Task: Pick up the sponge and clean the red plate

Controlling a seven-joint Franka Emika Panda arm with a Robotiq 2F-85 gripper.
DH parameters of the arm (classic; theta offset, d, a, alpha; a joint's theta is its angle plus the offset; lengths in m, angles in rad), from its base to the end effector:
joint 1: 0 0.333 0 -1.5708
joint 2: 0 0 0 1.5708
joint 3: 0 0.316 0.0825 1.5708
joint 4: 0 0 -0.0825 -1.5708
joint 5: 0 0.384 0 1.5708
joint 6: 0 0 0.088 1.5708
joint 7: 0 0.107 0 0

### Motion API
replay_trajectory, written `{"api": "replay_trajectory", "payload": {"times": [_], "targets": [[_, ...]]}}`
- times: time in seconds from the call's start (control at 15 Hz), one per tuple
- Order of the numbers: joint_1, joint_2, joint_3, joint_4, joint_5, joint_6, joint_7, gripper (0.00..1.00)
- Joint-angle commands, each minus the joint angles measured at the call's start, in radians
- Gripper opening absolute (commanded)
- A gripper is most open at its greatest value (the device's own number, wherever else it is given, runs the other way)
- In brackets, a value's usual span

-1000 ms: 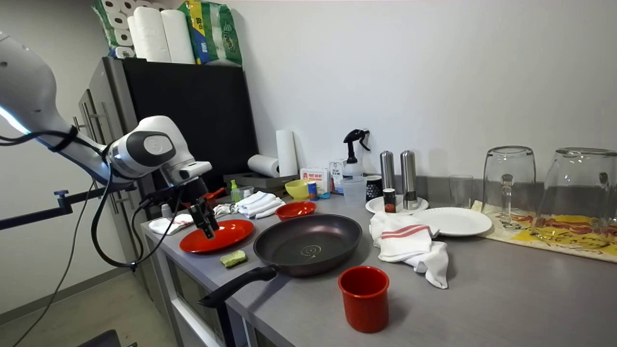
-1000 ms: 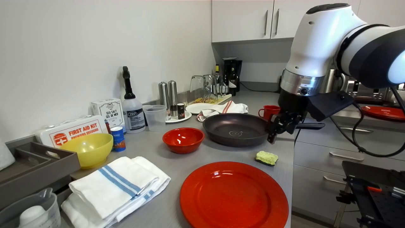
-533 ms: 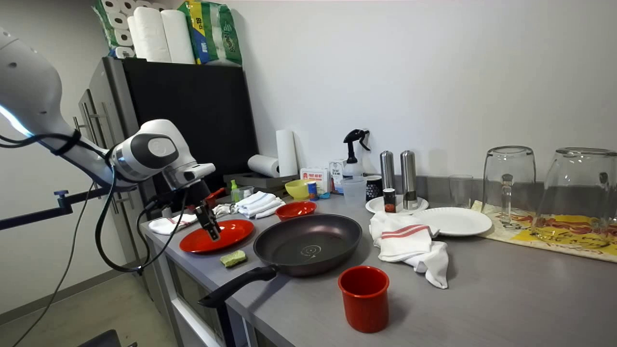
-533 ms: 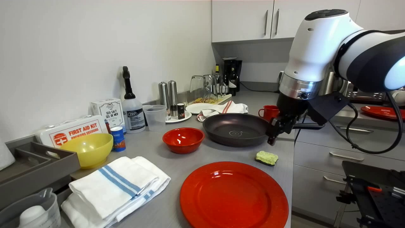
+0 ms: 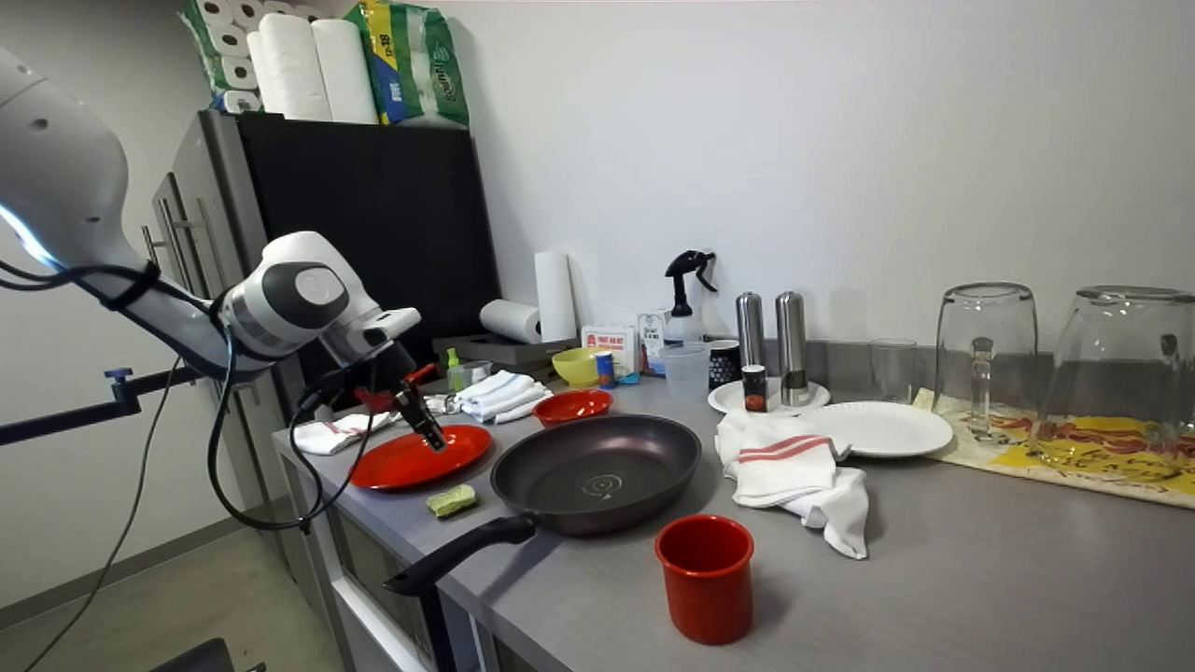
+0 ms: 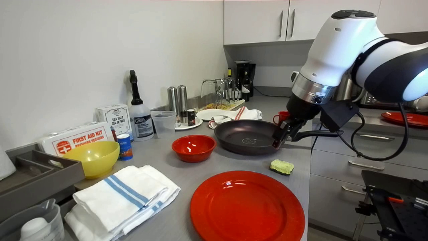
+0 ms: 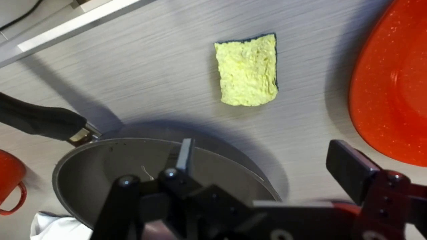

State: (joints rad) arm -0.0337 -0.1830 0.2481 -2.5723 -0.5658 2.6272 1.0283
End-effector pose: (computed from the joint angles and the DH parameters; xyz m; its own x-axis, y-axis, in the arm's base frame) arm 0.4415 0.1080 0.3459 0.8675 -0.2896 0.4044 -0.3593 -0.9271 0.1069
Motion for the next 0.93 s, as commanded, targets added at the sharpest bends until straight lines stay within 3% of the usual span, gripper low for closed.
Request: {"api": "replay_trajectory", "payload": {"times": [0.0, 0.87], "targets": [[0.01, 0.001, -0.015, -0.001, -0.017, 0.01, 0.008, 1.0], [-0.018, 0.034, -0.001, -0.006, -0.04, 0.066, 0.035, 1.0]]}}
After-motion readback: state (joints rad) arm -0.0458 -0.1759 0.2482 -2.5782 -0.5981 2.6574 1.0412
